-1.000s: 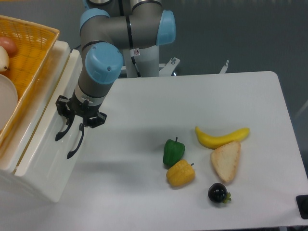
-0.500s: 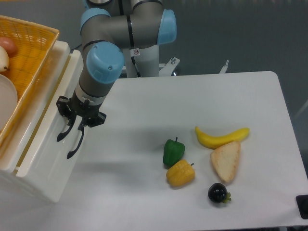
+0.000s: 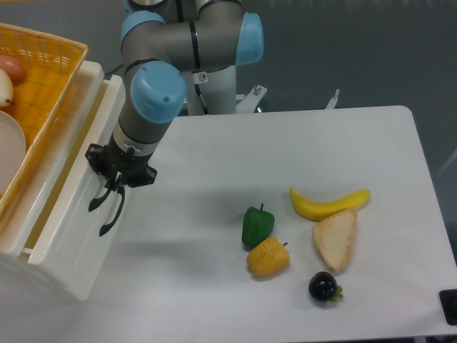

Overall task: Slide open the top white drawer
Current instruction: 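Pull the handle outward to start sliding the upper drawer out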

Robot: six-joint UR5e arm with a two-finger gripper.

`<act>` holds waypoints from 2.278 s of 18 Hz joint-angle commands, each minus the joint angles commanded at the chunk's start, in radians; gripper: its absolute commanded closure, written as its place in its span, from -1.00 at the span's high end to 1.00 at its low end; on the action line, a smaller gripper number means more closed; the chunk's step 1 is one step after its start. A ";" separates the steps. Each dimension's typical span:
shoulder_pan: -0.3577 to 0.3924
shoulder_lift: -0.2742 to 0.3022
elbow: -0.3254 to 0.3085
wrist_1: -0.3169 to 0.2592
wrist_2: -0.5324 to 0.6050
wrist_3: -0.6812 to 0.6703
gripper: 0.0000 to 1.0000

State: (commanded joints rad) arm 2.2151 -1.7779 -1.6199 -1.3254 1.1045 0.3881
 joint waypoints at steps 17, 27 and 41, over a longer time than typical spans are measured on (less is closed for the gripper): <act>0.023 0.003 0.011 -0.005 -0.002 0.002 -0.67; 0.038 -0.006 0.008 -0.005 0.005 0.006 -0.68; 0.075 -0.008 0.012 -0.005 0.006 0.018 -0.68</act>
State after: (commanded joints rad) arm 2.2902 -1.7856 -1.6076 -1.3300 1.1106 0.4065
